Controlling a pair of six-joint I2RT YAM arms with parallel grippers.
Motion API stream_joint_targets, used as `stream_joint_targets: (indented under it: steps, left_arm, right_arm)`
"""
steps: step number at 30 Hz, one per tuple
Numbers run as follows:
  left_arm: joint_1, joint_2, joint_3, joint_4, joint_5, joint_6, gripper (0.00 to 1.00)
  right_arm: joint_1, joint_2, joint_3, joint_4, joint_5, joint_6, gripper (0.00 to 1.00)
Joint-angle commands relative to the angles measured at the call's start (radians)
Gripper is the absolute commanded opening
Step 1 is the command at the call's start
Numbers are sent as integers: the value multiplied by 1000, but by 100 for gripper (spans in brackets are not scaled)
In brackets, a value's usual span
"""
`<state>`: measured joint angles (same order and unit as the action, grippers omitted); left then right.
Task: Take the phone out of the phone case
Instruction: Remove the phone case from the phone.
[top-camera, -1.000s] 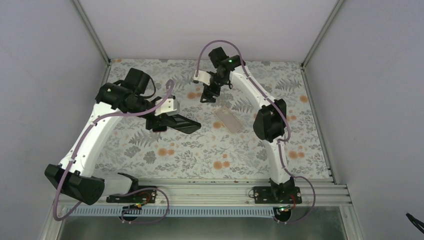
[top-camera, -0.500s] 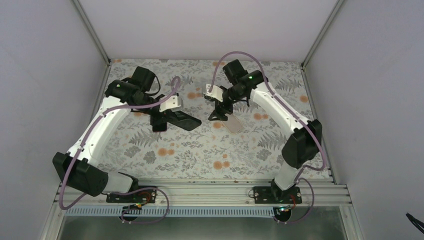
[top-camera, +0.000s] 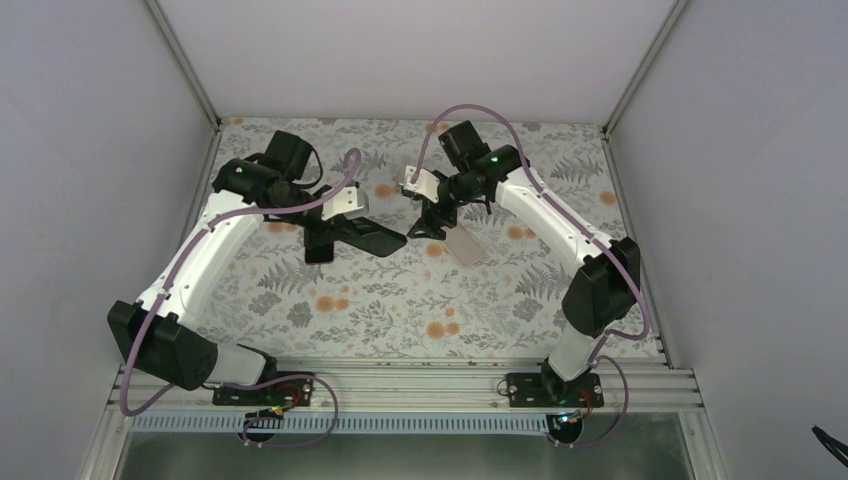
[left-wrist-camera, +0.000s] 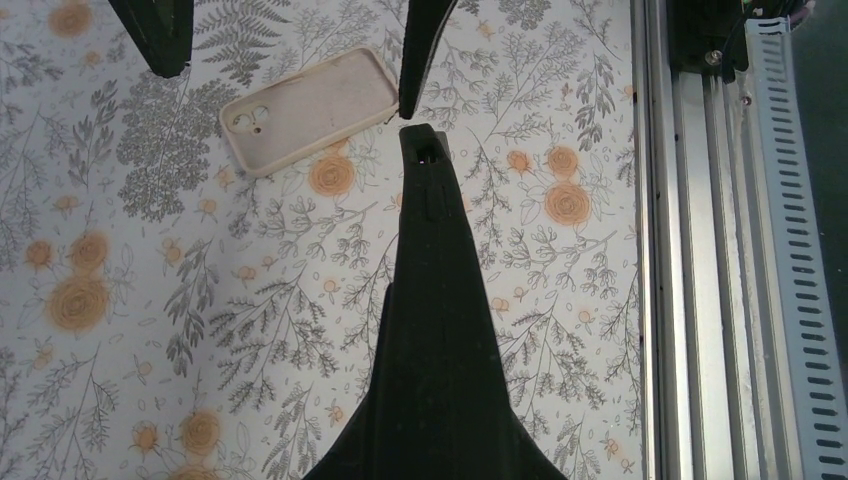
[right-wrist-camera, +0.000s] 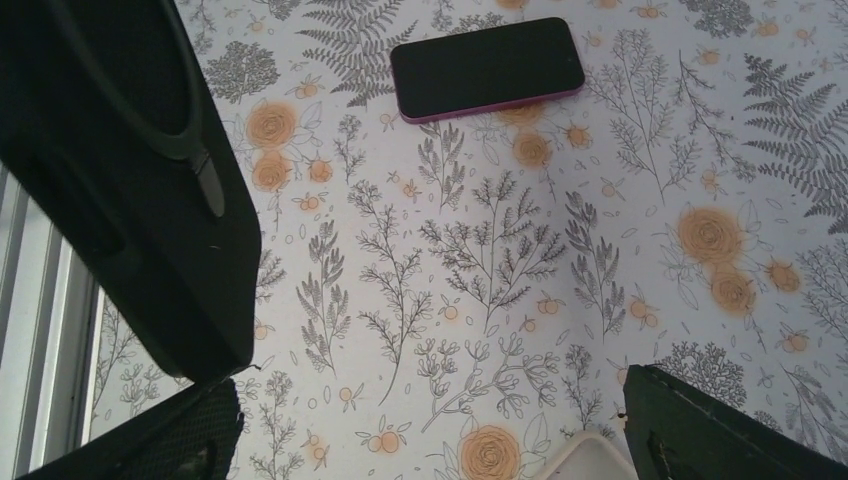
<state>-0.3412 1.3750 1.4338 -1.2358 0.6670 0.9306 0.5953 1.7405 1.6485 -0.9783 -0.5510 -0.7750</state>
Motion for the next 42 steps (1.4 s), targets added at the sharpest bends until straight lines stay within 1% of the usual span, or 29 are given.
stream_joint_targets:
  steps: [1,12,34,42]
  left_arm:
    - [2,-16,7,21,60,1,2]
    - [4,-11,6,29,57,2,2]
    - [4,2,28,21,71,8,2]
    - [6,8,38,12,87,16,2]
  right_arm:
    - [7,25,31,21,4,24,94]
    - [6,4,19,-22,-27,-4,93]
    - [7,50,46,-82,-65,-45,93]
    - [7,53,49,-61,-62,-29,93]
